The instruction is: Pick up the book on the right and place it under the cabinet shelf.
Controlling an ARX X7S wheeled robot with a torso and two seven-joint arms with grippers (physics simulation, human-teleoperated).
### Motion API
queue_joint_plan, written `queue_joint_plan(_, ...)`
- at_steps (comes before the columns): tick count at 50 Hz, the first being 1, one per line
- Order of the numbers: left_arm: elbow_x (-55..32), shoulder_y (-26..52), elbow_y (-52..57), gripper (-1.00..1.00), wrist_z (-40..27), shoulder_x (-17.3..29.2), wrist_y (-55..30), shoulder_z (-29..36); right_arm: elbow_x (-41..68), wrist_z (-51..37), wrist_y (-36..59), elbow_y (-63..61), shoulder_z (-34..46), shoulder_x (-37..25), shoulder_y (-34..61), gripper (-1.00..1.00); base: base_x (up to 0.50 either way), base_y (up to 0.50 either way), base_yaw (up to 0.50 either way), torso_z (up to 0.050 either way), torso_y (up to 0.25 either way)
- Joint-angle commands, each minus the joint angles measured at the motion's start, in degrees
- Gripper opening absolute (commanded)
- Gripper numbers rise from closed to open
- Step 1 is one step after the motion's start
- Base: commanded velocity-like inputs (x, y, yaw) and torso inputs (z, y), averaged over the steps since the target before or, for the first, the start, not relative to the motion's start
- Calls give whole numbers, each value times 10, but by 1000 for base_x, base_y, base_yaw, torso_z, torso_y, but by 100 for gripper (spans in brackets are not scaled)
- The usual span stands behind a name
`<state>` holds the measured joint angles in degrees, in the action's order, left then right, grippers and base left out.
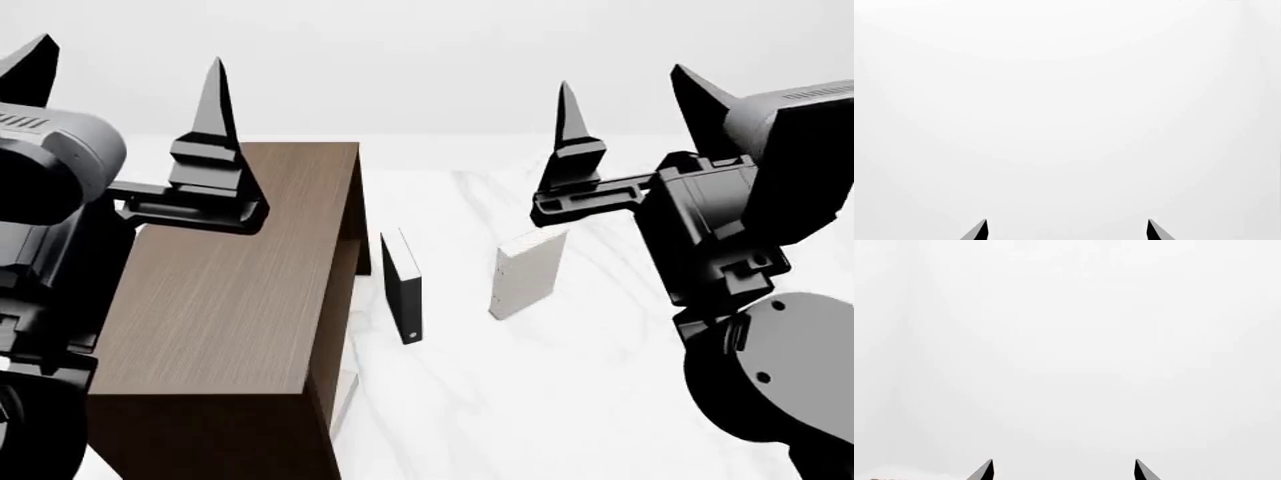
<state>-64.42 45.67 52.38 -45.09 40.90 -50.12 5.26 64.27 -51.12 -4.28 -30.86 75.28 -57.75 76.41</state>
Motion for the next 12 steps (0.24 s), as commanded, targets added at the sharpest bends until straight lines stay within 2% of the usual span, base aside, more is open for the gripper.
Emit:
queue_joint_plan(1,18,-12,1,100,11,0,14,3,16,-2,13,-22,-15,-20,24,100,0,0,0,0,0)
queue_joint_plan(12,32,-24,-1,100,21,-2,26,7,32,-5,20,-42,-29,-38,45,100,0,0,0,0,0)
